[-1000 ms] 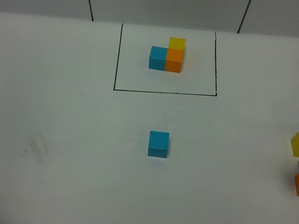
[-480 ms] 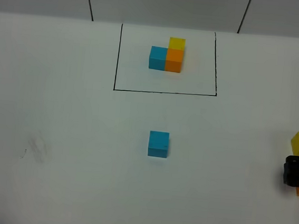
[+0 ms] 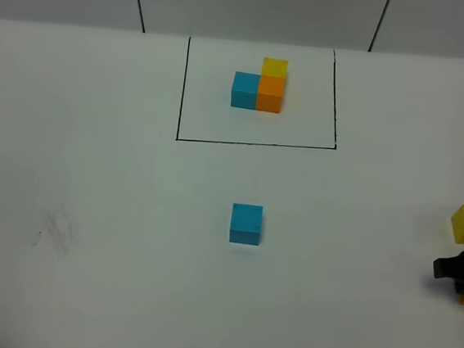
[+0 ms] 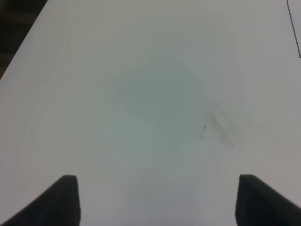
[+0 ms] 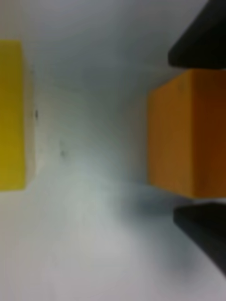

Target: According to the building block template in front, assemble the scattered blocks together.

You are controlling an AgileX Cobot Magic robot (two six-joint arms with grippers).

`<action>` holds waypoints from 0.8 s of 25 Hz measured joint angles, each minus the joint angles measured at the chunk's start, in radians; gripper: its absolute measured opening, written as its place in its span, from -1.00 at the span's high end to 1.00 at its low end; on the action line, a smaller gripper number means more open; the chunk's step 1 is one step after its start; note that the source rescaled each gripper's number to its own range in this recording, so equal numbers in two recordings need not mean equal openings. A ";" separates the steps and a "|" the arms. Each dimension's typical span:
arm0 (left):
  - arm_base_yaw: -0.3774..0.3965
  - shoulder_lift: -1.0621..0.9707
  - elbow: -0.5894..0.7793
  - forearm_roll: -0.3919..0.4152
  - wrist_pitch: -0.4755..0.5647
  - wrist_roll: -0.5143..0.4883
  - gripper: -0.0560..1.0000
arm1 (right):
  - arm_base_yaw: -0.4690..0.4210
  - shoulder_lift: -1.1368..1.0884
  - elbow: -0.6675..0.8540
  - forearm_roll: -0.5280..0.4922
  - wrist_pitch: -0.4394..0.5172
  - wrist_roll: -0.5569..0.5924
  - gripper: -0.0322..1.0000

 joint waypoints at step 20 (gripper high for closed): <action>0.000 0.000 0.000 0.000 0.000 0.000 -0.14 | 0.319 -0.207 -0.161 0.152 0.261 -0.555 0.60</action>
